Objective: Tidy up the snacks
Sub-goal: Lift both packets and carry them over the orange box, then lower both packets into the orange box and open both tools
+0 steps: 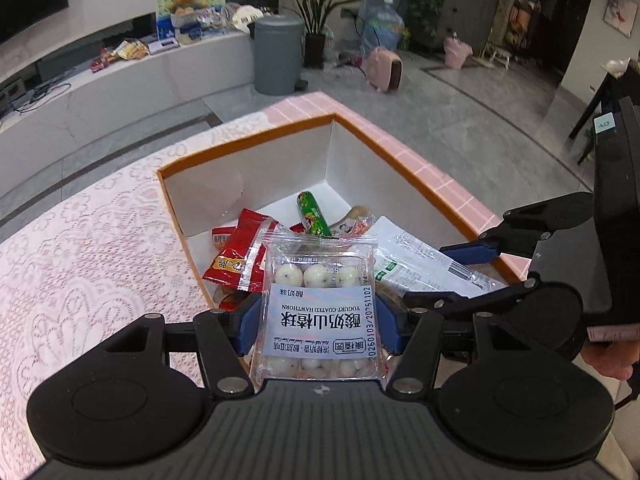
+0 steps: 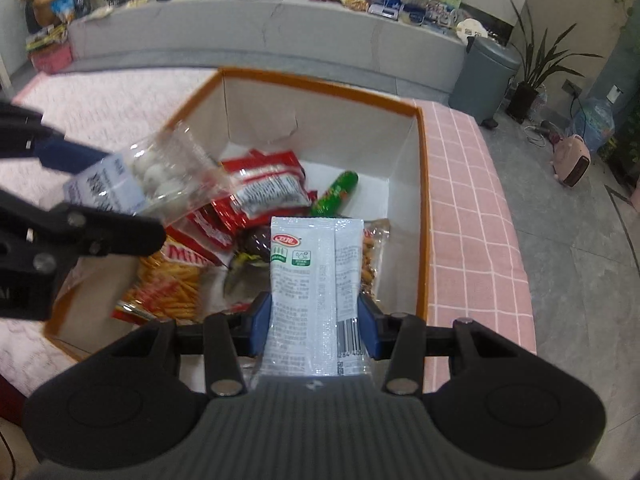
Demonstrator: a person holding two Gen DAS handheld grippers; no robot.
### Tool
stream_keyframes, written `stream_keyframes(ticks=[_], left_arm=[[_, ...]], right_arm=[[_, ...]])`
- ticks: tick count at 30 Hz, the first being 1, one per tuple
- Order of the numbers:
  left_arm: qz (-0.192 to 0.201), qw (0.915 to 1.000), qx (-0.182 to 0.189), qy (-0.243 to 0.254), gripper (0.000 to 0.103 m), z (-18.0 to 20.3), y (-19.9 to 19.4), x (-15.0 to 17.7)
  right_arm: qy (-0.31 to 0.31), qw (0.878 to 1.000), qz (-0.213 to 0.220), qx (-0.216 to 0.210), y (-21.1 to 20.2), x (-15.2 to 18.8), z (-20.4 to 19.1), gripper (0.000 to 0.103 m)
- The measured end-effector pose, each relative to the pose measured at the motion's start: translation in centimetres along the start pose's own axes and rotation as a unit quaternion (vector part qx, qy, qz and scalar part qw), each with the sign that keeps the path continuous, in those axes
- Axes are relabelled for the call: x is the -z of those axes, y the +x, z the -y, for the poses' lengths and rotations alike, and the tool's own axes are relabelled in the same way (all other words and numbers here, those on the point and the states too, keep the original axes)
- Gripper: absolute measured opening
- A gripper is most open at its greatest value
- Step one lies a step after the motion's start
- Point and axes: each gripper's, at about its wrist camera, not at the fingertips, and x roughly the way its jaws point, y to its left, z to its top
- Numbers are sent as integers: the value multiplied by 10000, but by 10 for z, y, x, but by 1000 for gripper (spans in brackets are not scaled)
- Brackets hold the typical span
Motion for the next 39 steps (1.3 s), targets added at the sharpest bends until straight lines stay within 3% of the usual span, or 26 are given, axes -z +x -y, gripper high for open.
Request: stream_keyframes(ticks=[15, 22, 28, 39], left_arm=[[-412, 9976, -96, 555, 67, 9, 34, -5], [-503, 9954, -173, 795, 68, 13, 48, -9], [-669, 9928, -146, 987, 68, 24, 64, -8], [-545, 9945, -86, 888, 74, 22, 44, -10]], right_arm=[[-472, 9980, -398, 106, 33, -5, -3, 46], [-461, 9986, -223, 117, 16, -2, -2, 60], [-386, 9991, -149, -16, 8, 2, -1, 64], [-93, 9997, -220, -98, 8, 10, 4, 64]])
